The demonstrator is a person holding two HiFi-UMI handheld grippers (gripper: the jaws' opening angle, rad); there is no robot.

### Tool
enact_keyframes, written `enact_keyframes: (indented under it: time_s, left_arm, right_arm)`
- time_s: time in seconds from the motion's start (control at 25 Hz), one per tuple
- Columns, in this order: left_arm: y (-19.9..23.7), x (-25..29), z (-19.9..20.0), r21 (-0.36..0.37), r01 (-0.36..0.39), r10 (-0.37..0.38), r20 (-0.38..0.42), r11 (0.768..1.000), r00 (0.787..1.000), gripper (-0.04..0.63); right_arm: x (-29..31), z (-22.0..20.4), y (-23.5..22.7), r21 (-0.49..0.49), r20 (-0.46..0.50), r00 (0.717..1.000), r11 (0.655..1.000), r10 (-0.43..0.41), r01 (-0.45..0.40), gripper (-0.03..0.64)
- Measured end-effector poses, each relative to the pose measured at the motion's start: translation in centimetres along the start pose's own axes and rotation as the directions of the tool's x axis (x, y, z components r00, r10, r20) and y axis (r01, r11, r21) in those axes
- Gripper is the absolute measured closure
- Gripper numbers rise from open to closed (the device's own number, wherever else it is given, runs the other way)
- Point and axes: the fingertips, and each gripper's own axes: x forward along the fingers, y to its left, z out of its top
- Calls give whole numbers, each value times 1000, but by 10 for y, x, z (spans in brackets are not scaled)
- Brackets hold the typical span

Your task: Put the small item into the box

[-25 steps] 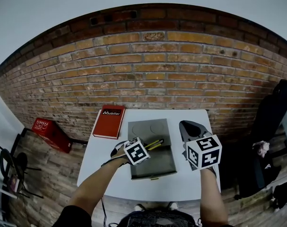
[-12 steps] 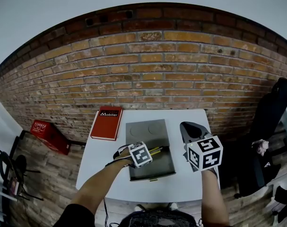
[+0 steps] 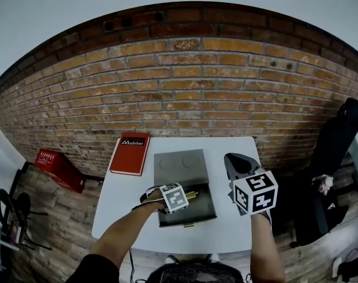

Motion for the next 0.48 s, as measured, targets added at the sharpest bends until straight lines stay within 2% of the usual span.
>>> enact_keyframes:
  time_s: [0.48]
  left_arm:
    - [0,13,-9,-30,24,-26,-43,999,999,465]
  right_arm:
    - [1,-7,-7,3,-13,1000,1000,-6,6,597]
